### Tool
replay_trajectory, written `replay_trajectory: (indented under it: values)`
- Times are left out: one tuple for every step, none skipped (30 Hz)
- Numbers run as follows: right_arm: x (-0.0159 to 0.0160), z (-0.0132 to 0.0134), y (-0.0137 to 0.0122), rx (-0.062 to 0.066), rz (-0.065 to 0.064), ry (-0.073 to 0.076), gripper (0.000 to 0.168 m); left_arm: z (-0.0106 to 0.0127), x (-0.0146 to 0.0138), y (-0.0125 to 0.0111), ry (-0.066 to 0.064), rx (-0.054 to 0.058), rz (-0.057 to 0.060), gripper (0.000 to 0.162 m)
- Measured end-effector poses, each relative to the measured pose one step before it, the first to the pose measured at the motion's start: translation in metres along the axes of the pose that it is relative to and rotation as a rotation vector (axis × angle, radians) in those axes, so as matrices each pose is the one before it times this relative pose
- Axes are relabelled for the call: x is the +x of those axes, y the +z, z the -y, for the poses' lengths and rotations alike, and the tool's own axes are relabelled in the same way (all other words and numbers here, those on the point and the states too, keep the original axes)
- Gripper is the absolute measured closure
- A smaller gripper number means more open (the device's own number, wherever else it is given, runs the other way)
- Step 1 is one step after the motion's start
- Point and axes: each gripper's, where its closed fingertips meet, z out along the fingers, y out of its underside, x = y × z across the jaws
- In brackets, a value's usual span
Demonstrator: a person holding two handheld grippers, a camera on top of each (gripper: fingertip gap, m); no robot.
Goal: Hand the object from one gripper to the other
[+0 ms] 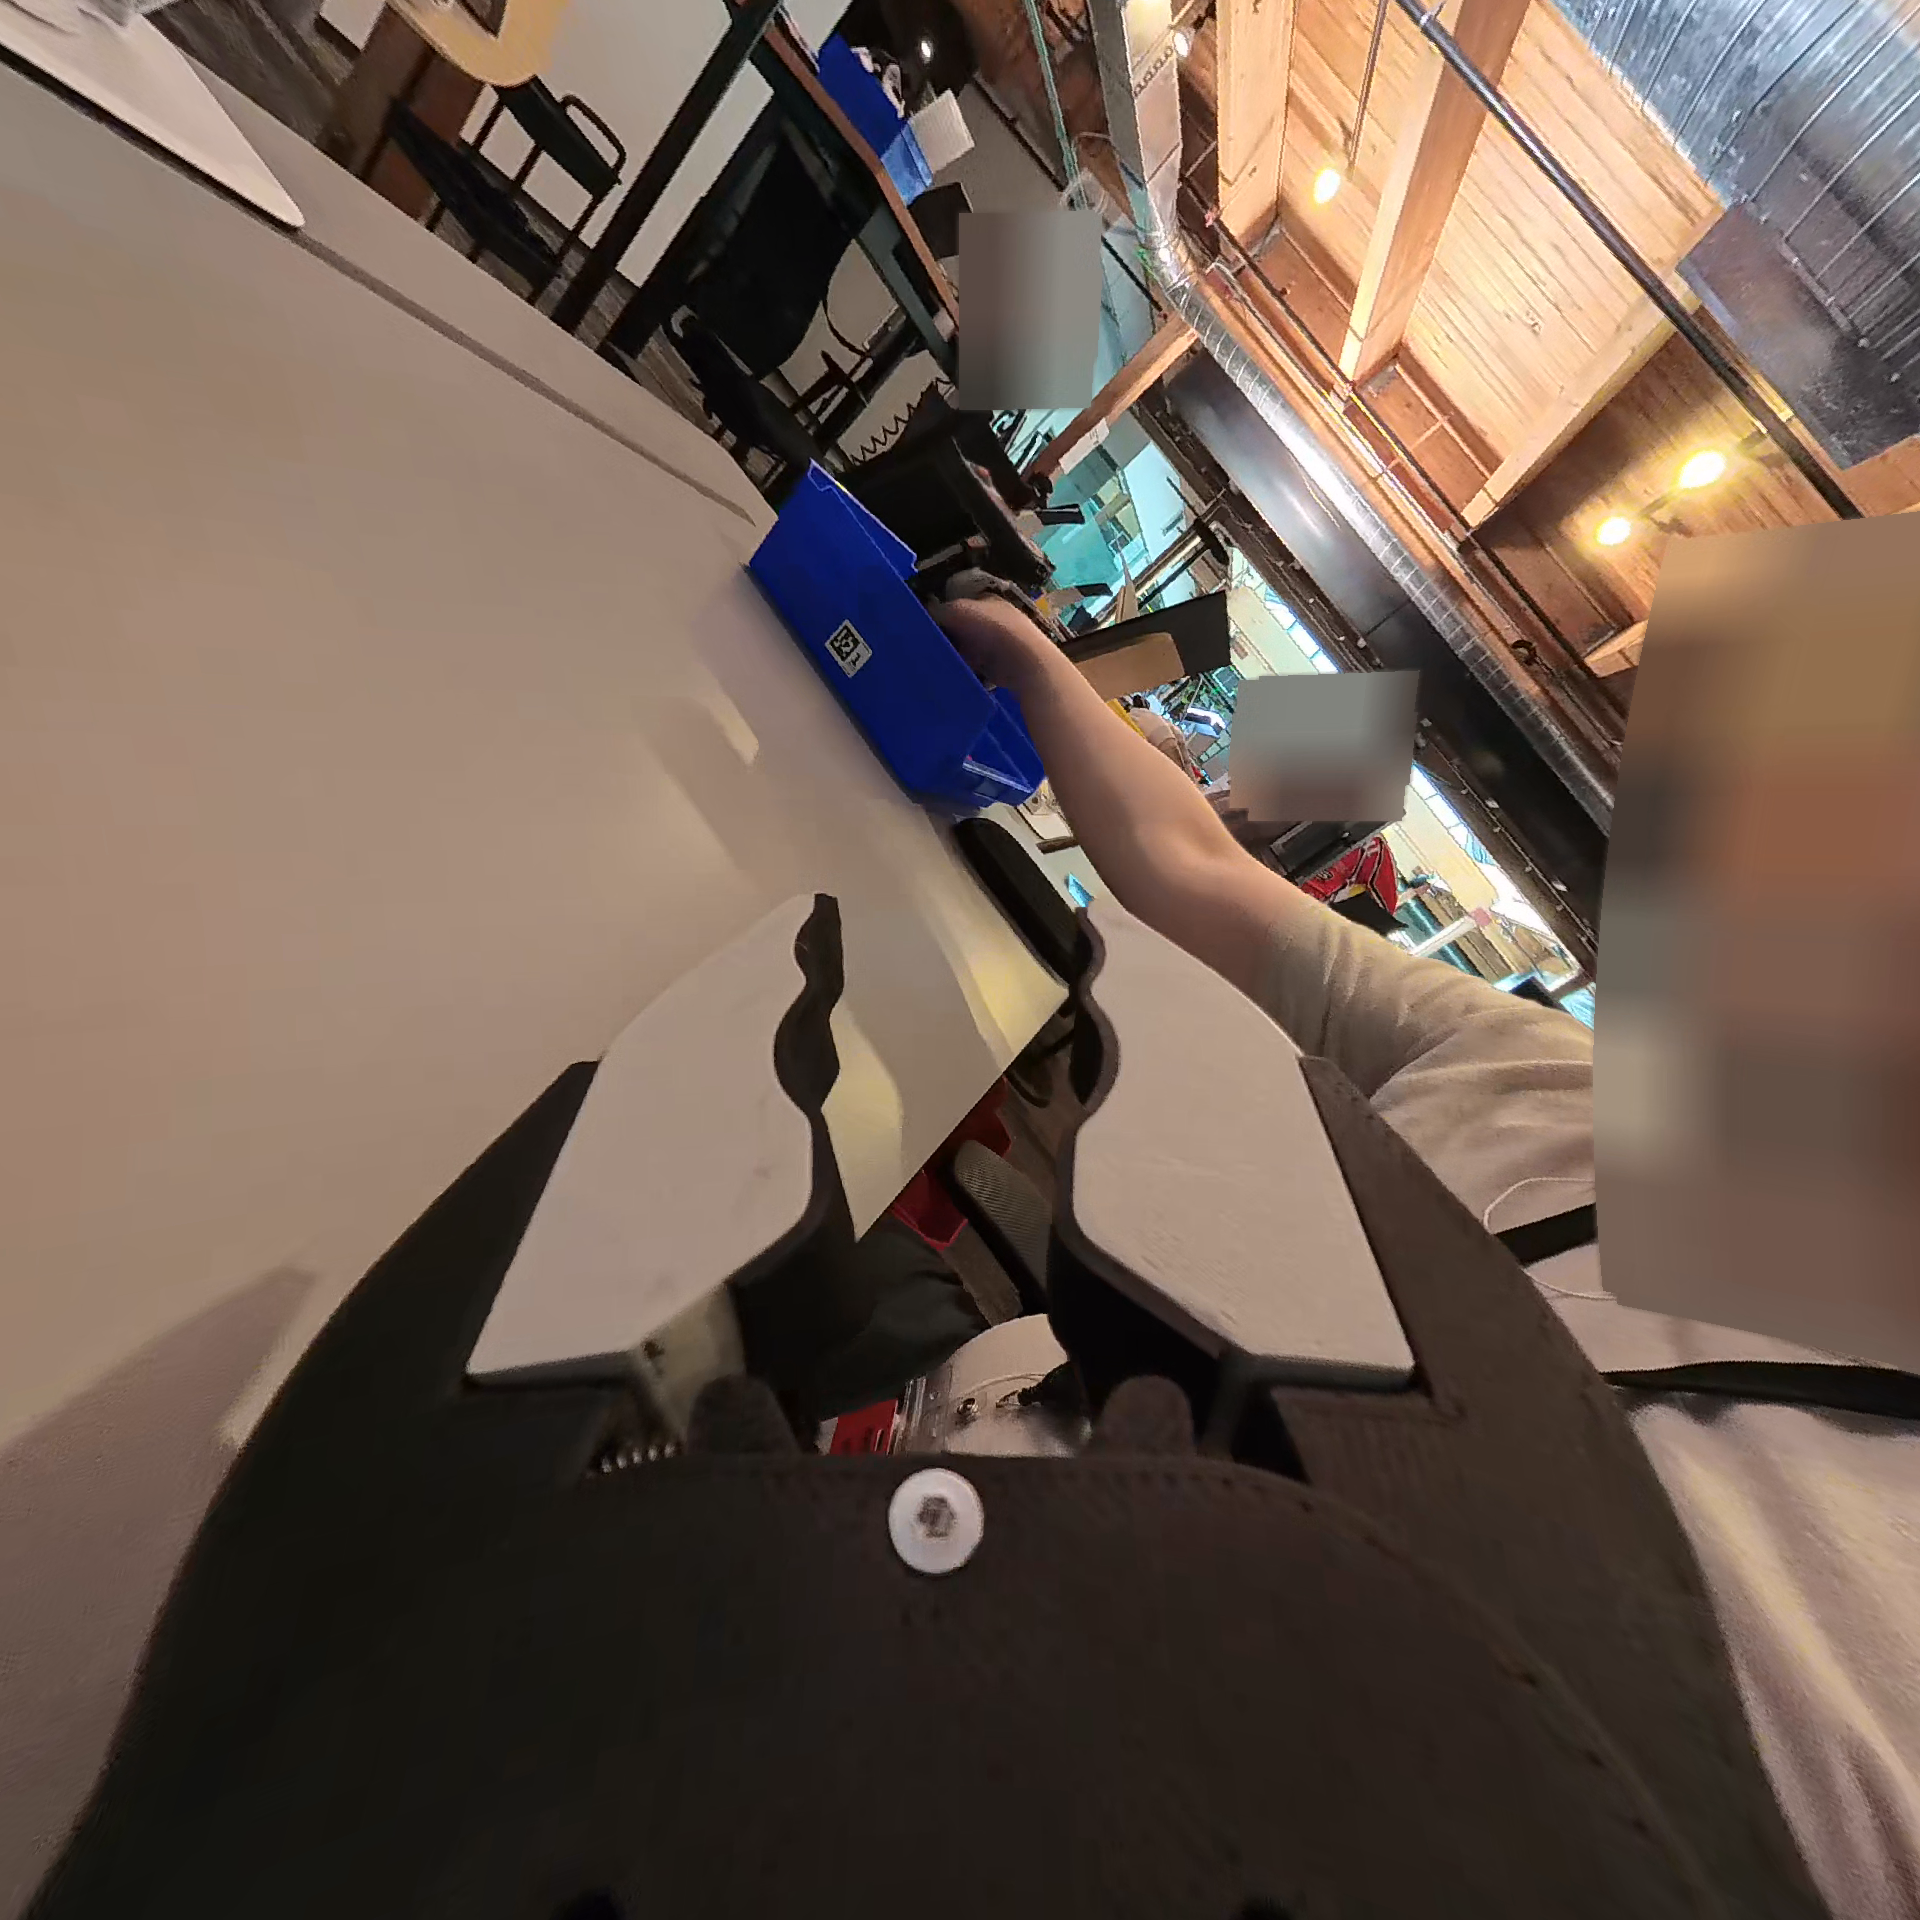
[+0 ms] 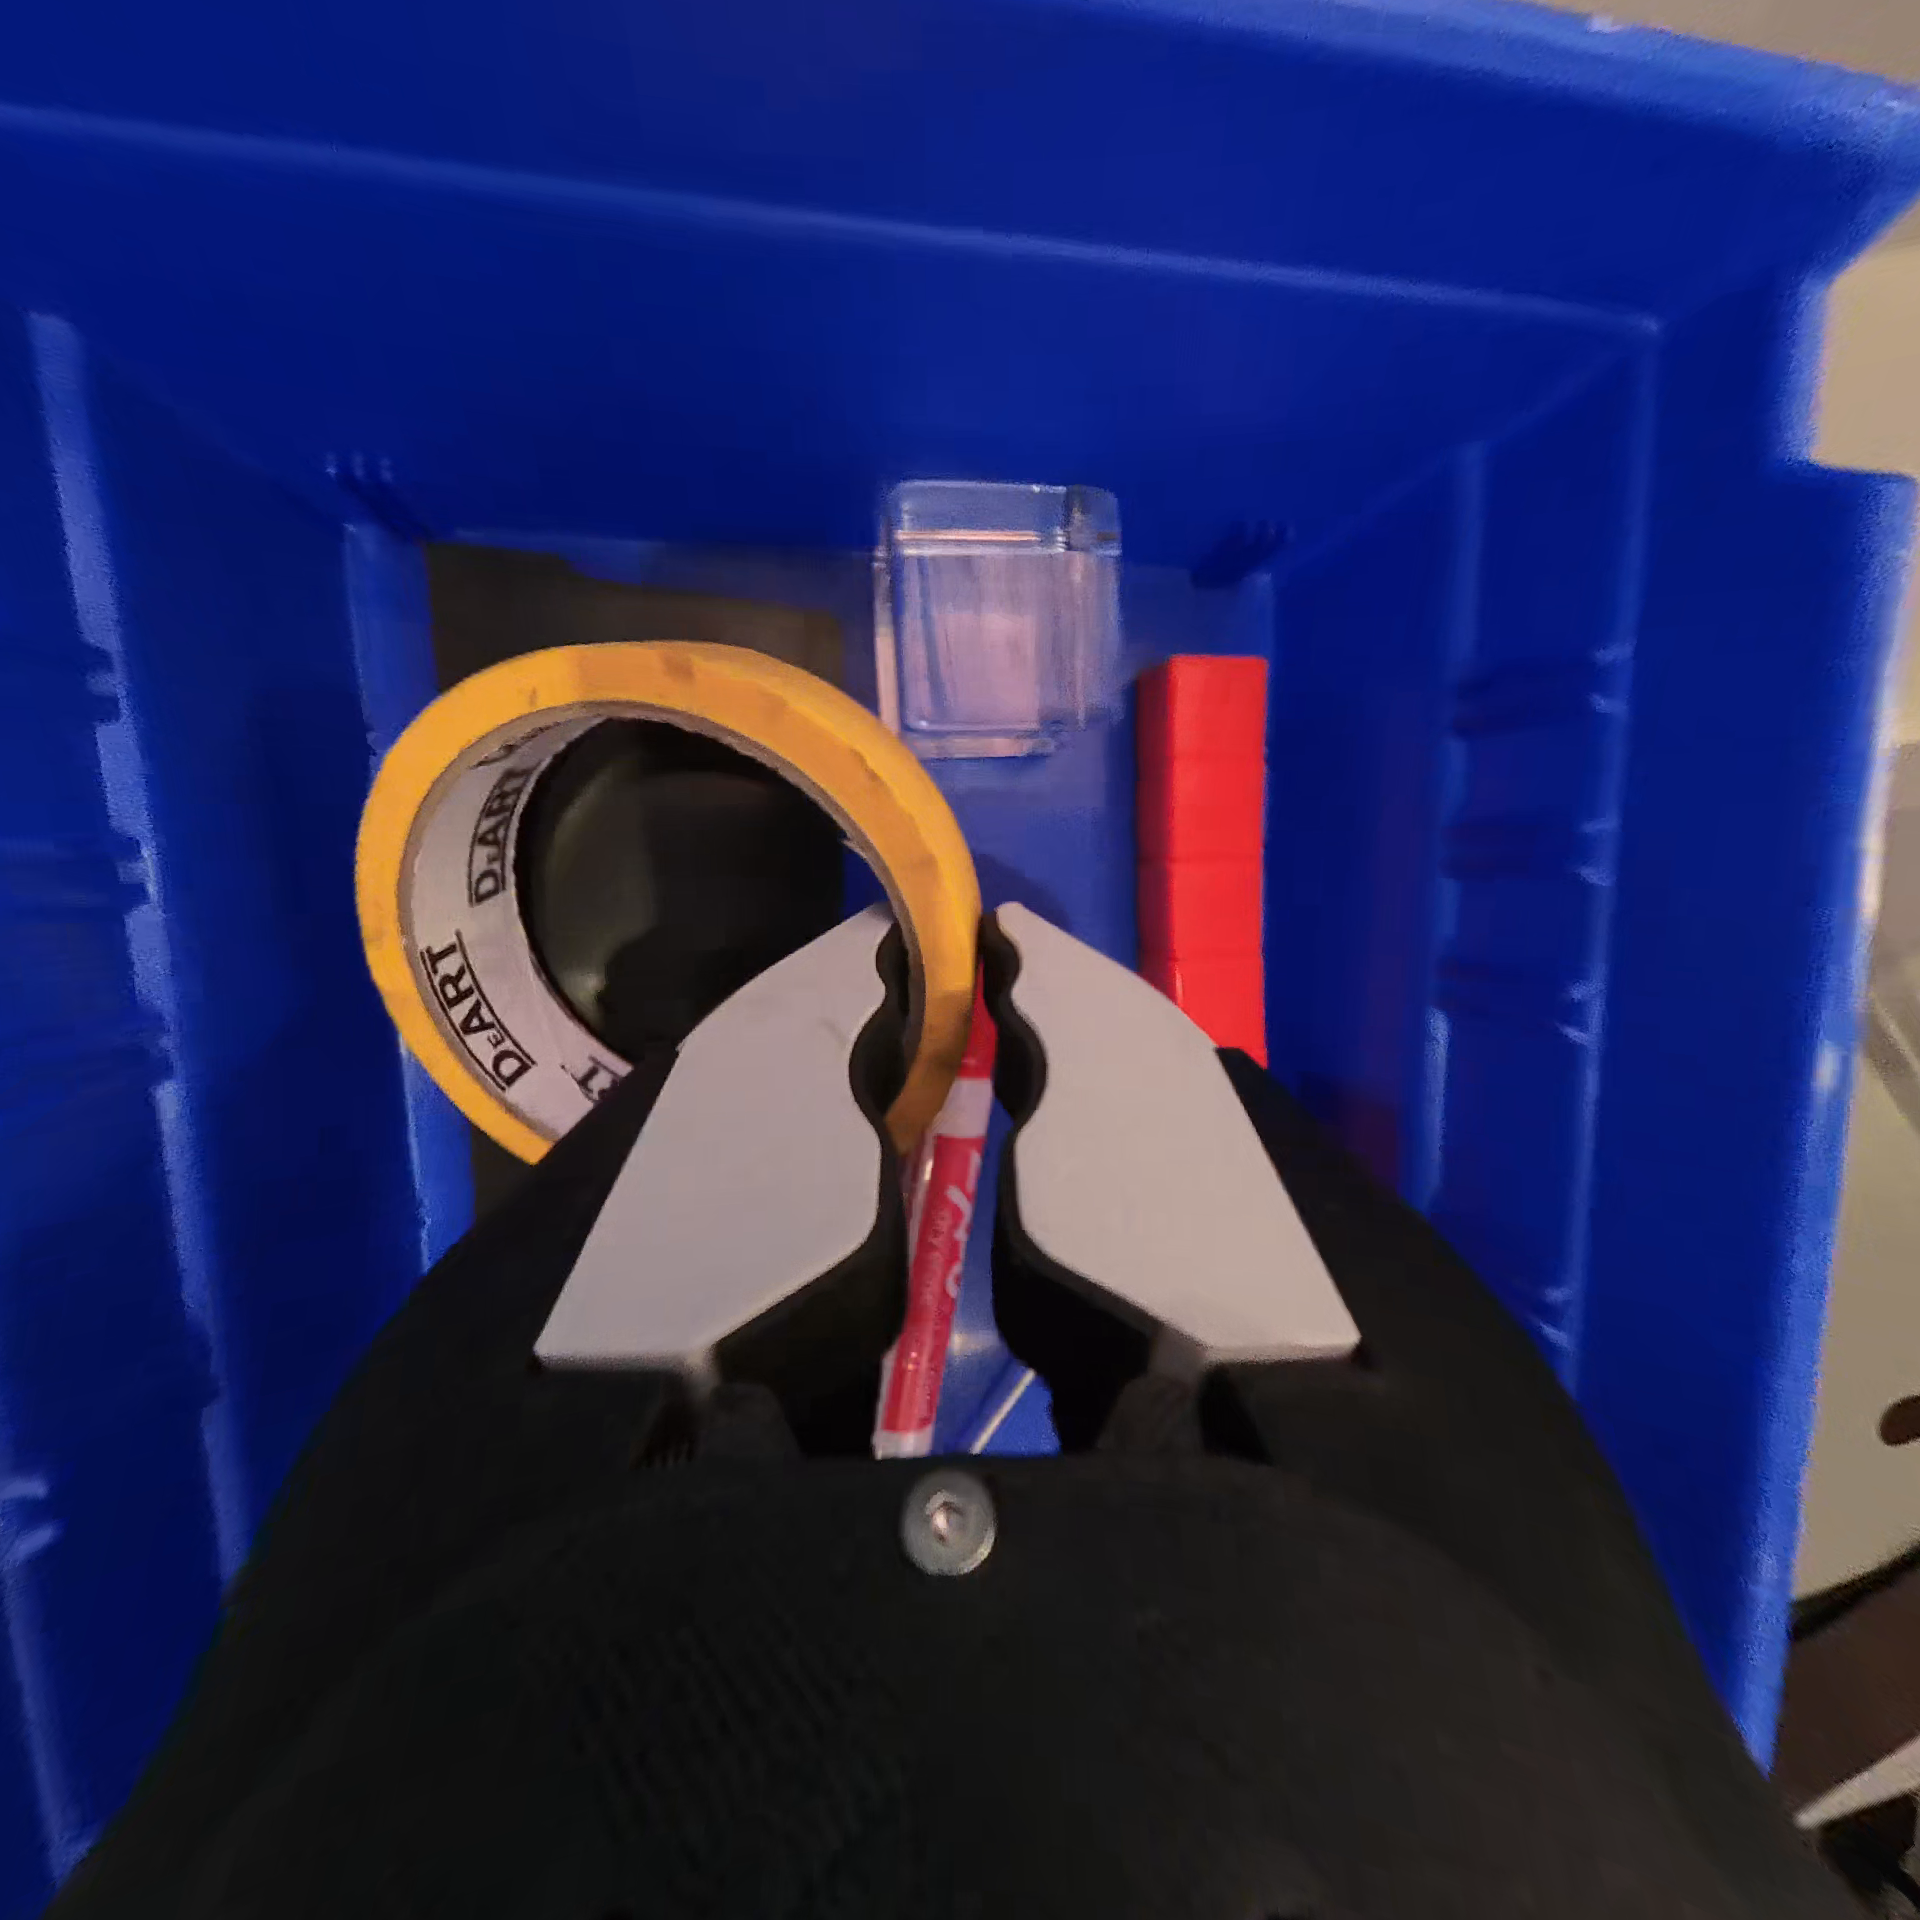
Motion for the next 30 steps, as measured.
replay_trajectory:
  values:
    - [-0.00223,0.0023,-0.00028,-0.0001,0.0249,0.015,0.154,0.00072,-0.00104,-0.00077,0.0022,0.0035,0.004,0.12]
    - [-0.00226,0.00573,-0.00373,0.0305,0.0352,0.0318,0.151,0.00125,-0.0013,-0.00104,0.0012,0.0051,0.0054,0.12]
    - [-0.0014,0.00867,-0.00765,0.0564,0.033,0.0387,0.148,0.00211,-0.00074,-0.00138,0.0036,0.0075,0.0033,0.12]
    - [0.00138,0.01008,-0.01089,0.0636,0.0107,0.0327,0.141,0.00271,-0.00003,-0.00167,0.0089,0.0076,0.0014,0.12]
    - [0.00221,0.01097,-0.01396,0.0678,-0.0056,0.0155,0.136,0.00342,-0.00086,-0.00186,0.0121,0.008,0.0068,0.12]
    - [0.00099,0.01267,-0.01717,0.0794,-0.0106,0.002,0.131,0.00455,-0.00172,-0.00161,0.0156,0.0104,0.0138,0.12]
    - [-0.00262,0.01517,-0.02056,0.0962,-0.0019,-0.0022,0.128,0.00569,-0.00257,-0.00124,0.0215,0.014,0.0193,0.12]
    - [-0.00897,0.01749,-0.02353,0.1111,0.0241,-0.0015,0.129,0.00706,-0.00381,-0.00054,0.0262,0.0191,0.0282,0.12]
    - [-0.01557,0.02102,-0.02571,0.1331,0.0481,0.0019,0.128,0.00766,-0.00464,0.00008,0.03,0.0221,0.0348,0.12]
    - [-0.02195,0.0244,-0.02625,0.1509,0.0705,0.0006,0.128,0.00789,-0.00474,0.00098,0.0347,0.0226,0.0359,0.119]
    - [-0.02686,0.02568,-0.02475,0.1535,0.085,-0.0026,0.126,0.00858,-0.00492,0.00171,0.0388,0.0255,0.0378,0.119]
    - [-0.02743,0.02618,-0.02129,0.148,0.0763,0.0023,0.124,0.00936,-0.00601,0.00232,0.0404,0.0304,0.0452,0.119]
    - [-0.02641,0.02573,-0.01654,0.1356,0.0664,0.01,0.124,0.00958,-0.00691,0.00289,0.0418,0.0315,0.0503,0.117]
    - [-0.02518,0.023,-0.01195,0.1174,0.0625,0.0188,0.125,0.00947,-0.00754,0.00377,0.0443,0.0272,0.0522,0.115]
    - [-0.023,0.01907,-0.00764,0.1006,0.0582,0.0276,0.129,0.00901,-0.00857,0.00437,0.048,0.0193,0.0548,0.114]
    - [-0.02001,0.01483,-0.00385,0.0819,0.0526,0.0372,0.134,0.00786,-0.0098,0.00556,0.0515,0.0078,0.0588,0.113]
    - [-0.01735,0.00988,-0.0004,0.0581,0.0501,0.0489,0.138,0.0053,-0.01179,0.00701,0.0591,-0.0124,0.064,0.113]
    - [-0.01565,0.00385,0.00148,0.0312,0.0516,0.0513,0.138,0.00242,-0.01437,0.00857,0.0652,-0.0359,0.0723,0.113]
    - [-0.01299,-0.00082,0.0032,0.0143,0.0481,0.0506,0.138,0.00046,-0.01508,0.00985,0.0662,-0.0484,0.0732,0.113]
    - [-0.01127,-0.00502,0.00461,-0.0086,0.0514,0.0444,0.138,0.00013,-0.01398,0.01101,0.0712,-0.0495,0.0646,0.114]
    - [-0.00953,-0.0089,0.00524,-0.0357,0.0556,0.0356,0.138,-0.00039,-0.01135,0.01226,0.0781,-0.0532,0.0453,0.114]
    - [-0.00678,-0.01097,0.00512,-0.055,0.0495,0.0258,0.138,-0.00029,-0.0092,0.01323,0.0848,-0.053,0.0284,0.114]
    - [-0.00364,-0.01118,0.00432,-0.0621,0.0359,0.0162,0.138,0.00027,-0.00715,0.01376,0.0917,-0.0515,0.0129,0.114]
    - [-0.00194,-0.0099,0.00297,-0.0596,0.0256,0.002,0.138,0.00092,-0.00334,0.0138,0.0996,-0.0435,-0.0154,0.114]
    - [-0.00071,-0.00861,0.00118,-0.0558,0.0159,-0.0127,0.137,-0.00014,0.00038,0.01337,0.1063,-0.0397,-0.0451,0.117]
    - [0.00112,-0.00729,-0.00052,-0.0528,0.0004,-0.0198,0.137,-0.0021,0.00505,0.01296,0.1033,-0.0445,-0.0829,0.116]
    - [0.00232,-0.00574,-0.00218,-0.0475,-0.0111,-0.0236,0.137,-0.00321,0.0024,0.01251,0.0815,-0.0491,-0.0699,0.116]
    - [0.00217,-0.00441,-0.00362,-0.0453,-0.0109,-0.0294,0.136,-0.00353,-0.00376,0.01249,0.0543,-0.0545,-0.031,0.116]
    - [0.00279,-0.00314,-0.00526,-0.0398,-0.0135,-0.0297,0.134,-0.00422,-0.00557,0.01236,0.0365,-0.064,-0.0209,0.113]
    - [0.00404,-0.00058,-0.00656,-0.0211,-0.0224,-0.0219,0.134,-0.00369,-0.00642,0.01166,0.0282,-0.0624,-0.012,0.11]
